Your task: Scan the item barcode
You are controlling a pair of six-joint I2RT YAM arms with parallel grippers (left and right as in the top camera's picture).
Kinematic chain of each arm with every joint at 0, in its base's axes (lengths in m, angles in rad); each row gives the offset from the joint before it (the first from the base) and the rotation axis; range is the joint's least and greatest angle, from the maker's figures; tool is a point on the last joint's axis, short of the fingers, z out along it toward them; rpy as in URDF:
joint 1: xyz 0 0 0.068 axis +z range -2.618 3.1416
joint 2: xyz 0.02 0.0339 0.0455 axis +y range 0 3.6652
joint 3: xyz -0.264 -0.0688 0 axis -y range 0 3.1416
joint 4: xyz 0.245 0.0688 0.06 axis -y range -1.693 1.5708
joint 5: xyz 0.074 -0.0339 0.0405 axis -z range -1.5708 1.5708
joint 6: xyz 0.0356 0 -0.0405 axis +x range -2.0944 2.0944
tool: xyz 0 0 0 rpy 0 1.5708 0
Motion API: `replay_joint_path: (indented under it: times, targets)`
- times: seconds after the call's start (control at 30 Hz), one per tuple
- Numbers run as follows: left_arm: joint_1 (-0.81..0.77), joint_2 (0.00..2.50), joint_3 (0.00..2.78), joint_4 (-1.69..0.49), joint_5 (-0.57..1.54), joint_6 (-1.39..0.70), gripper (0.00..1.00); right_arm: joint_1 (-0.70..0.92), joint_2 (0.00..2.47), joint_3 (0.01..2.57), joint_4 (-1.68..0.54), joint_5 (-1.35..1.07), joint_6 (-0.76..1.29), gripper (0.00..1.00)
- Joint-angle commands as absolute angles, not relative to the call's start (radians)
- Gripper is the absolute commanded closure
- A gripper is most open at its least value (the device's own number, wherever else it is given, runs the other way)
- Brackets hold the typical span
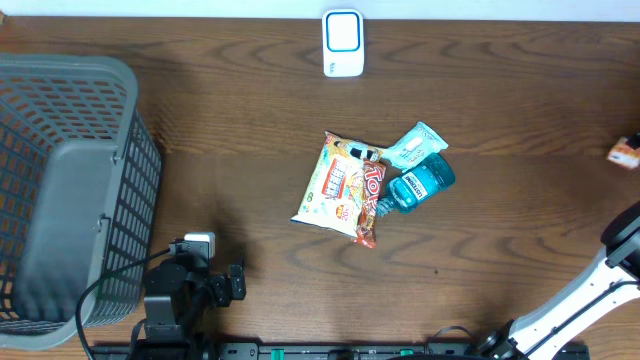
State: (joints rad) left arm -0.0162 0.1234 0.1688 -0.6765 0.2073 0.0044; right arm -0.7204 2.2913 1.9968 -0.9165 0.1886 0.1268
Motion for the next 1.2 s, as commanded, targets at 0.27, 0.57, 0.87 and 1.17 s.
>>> replay_joint_path:
  times: [0.27,0.57,0.87,1.17]
  targets:
    - [-0.017,0.122,0.163,-0.689,0.208,0.015,0.02,-0.706,1.921,2.006,-0.936,0.076,0.281,0.01]
    - [-0.017,0.122,0.163,-0.69,0.208,0.015,0.03,-0.66,1.883,1.99,-0.929,-0.315,0.255,0.2]
    - [-0.017,0.122,0.163,-0.689,0.208,0.015,0.02,-0.54,2.103,1.946,-0.924,-0.162,0.228,0.99]
    - [-0.017,0.122,0.163,-0.69,0.208,0.015,0.02,-0.514,2.296,1.946,-0.917,0.262,0.274,0.99]
